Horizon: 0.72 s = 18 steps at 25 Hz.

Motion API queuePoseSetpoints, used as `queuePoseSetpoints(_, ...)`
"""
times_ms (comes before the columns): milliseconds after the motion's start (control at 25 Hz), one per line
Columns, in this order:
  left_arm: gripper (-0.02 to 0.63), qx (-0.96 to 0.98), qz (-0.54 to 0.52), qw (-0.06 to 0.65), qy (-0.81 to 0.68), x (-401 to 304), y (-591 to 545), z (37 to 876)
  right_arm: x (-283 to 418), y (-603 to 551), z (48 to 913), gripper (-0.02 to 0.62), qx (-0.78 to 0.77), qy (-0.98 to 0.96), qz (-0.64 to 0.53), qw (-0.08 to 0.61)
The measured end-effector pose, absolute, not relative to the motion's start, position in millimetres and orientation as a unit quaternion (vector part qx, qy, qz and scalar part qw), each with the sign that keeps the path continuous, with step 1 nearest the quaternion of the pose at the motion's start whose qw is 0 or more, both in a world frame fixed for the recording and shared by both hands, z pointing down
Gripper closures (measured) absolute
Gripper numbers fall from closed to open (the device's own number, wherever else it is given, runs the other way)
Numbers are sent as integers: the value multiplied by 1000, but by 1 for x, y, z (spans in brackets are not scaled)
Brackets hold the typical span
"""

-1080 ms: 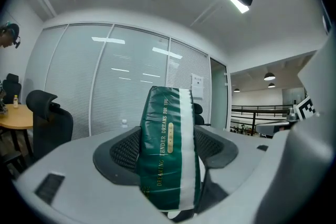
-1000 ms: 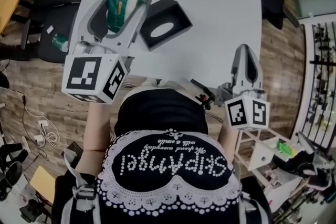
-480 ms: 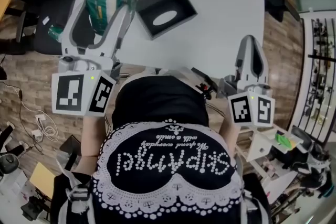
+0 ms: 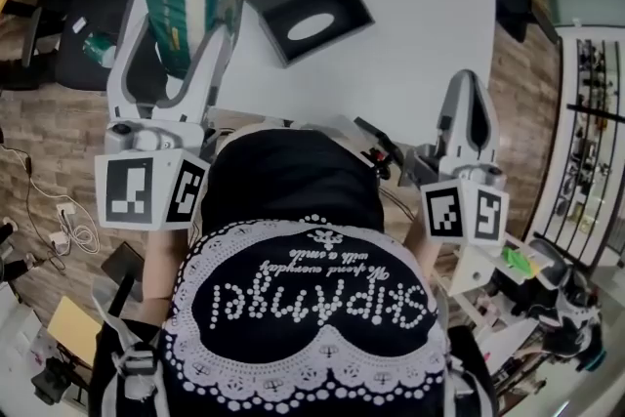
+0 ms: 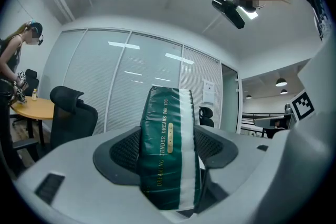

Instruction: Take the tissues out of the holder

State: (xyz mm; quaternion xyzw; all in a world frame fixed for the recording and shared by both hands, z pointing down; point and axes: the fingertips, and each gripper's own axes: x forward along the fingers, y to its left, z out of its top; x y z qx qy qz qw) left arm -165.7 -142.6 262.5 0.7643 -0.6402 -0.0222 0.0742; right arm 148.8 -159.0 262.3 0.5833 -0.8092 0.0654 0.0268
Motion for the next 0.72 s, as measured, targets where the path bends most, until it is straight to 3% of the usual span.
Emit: queuePoseSetpoints(720, 272, 792, 11, 110, -601, -160, -141, 309, 130, -158, 287, 560, 584, -805, 81, 74)
